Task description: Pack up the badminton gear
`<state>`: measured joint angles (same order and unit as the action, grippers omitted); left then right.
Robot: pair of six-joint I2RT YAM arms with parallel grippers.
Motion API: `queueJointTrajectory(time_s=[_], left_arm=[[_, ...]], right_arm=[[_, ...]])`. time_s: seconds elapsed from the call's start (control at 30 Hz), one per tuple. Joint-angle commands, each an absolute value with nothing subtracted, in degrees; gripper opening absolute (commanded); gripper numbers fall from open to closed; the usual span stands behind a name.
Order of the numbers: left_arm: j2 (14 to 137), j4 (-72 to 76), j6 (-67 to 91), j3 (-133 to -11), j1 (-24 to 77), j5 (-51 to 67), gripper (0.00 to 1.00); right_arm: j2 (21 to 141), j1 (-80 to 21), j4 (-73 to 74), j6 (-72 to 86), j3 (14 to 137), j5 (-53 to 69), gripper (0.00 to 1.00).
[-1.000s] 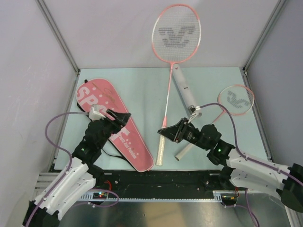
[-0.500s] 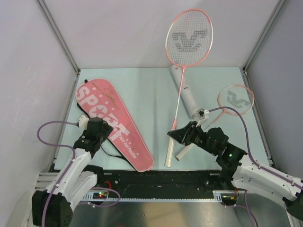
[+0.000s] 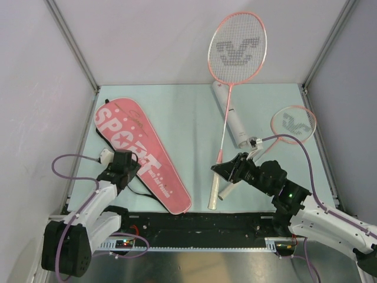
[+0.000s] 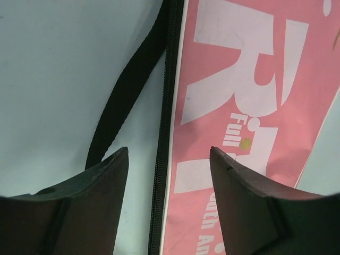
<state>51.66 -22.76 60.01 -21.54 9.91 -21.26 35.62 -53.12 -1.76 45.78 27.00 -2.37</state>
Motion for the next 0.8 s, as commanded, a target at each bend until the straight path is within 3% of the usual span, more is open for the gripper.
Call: queueJointTrajectory(time_s=[0.0, 0.1, 0.23, 0.3, 0.37, 0.43, 0.77], left_arm=[[54.1, -16.5, 61.5, -20.8, 9.4, -21.2, 0.66], [56.6, -14.9, 62.1, -20.8, 9.4, -20.2, 0.64], [58.7, -13.5, 62.3, -20.7, 9.3, -19.6, 0.53], [58.2, -13.4, 62.3, -20.7, 9.4, -20.4, 0.39], [56.8, -13.4, 62.4, -20.5, 9.3, -22.0, 0.16], [54.9, -13.7, 61.3, -21.0, 9.3, -24.1, 0.04], [55.1, -20.5, 38.5, -38.9, 13.5, -37.8, 0.0]], right_arm=[[34.6, -53.0, -4.9, 44.2, 27.8, -3.2, 0.0], [34.5, -53.0, -4.8, 44.2, 27.8, -3.6, 0.0], [34.1, -53.0, -3.9, 44.1, 28.0, -4.1, 0.0], [33.8, -53.0, -3.3, 44.0, 28.0, -4.4, 0.0], [33.6, -52.9, -2.8, 43.9, 28.0, -4.6, 0.0], [33.3, -53.0, -2.3, 43.9, 28.0, -4.9, 0.0], [33.3, -53.1, -1.2, 44.0, 28.0, -5.4, 0.0]])
